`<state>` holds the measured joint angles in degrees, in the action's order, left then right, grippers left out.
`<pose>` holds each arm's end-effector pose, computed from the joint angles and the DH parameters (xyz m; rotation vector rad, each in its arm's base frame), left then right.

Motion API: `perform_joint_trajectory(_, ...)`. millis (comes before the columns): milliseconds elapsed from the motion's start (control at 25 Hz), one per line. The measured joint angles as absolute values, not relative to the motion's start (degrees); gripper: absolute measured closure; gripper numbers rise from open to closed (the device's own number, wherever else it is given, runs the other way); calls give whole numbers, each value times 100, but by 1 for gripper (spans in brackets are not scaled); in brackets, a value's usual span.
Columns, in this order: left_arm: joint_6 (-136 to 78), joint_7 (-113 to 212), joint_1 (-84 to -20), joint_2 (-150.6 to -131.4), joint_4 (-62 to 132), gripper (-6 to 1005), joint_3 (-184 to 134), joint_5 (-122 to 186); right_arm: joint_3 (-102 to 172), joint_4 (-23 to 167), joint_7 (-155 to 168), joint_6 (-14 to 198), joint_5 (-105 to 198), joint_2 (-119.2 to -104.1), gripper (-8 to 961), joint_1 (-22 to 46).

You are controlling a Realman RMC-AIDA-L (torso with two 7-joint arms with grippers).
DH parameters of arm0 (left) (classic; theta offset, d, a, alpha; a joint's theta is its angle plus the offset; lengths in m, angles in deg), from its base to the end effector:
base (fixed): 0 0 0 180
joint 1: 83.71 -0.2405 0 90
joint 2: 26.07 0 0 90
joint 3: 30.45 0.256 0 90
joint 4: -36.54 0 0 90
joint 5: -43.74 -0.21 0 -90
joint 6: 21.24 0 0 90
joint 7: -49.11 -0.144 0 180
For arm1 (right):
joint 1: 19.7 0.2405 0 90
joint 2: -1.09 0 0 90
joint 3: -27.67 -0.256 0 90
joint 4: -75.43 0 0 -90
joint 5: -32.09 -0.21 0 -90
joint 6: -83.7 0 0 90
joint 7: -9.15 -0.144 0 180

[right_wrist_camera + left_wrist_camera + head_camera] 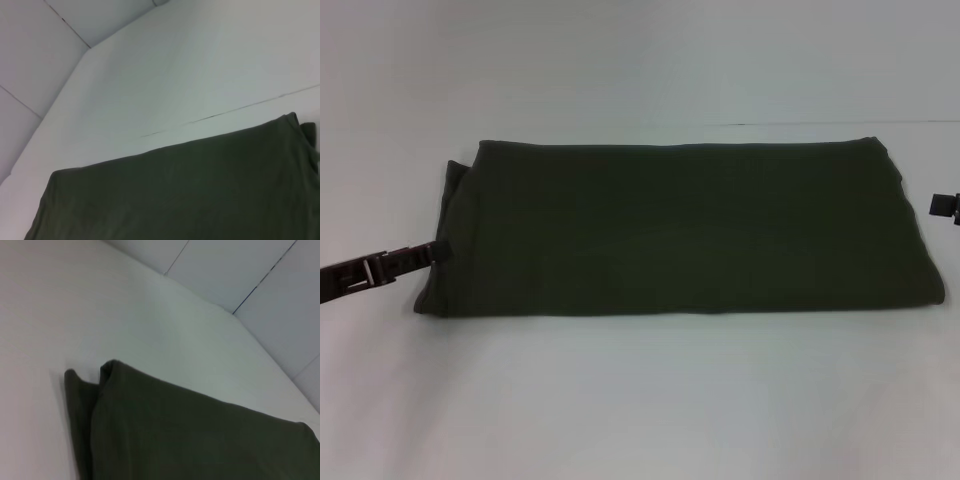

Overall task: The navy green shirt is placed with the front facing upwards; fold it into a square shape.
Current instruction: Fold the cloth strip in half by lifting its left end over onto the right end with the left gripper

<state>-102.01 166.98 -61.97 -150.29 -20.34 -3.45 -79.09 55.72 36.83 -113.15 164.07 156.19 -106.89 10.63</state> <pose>-0.3218 0.3177 0.0566 -2.0598 -1.4368 -0.6879 0.3338 0.3612 0.1075 -2.0895 1.5299 0.6119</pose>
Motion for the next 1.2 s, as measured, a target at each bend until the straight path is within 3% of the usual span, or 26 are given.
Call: perform_joint_trajectory(1200, -9540, 16686, -5997, -14996, -1628, 213, -337, -8667, 5650, 3762, -11626, 15907, 16402, -10730, 269, 1092)
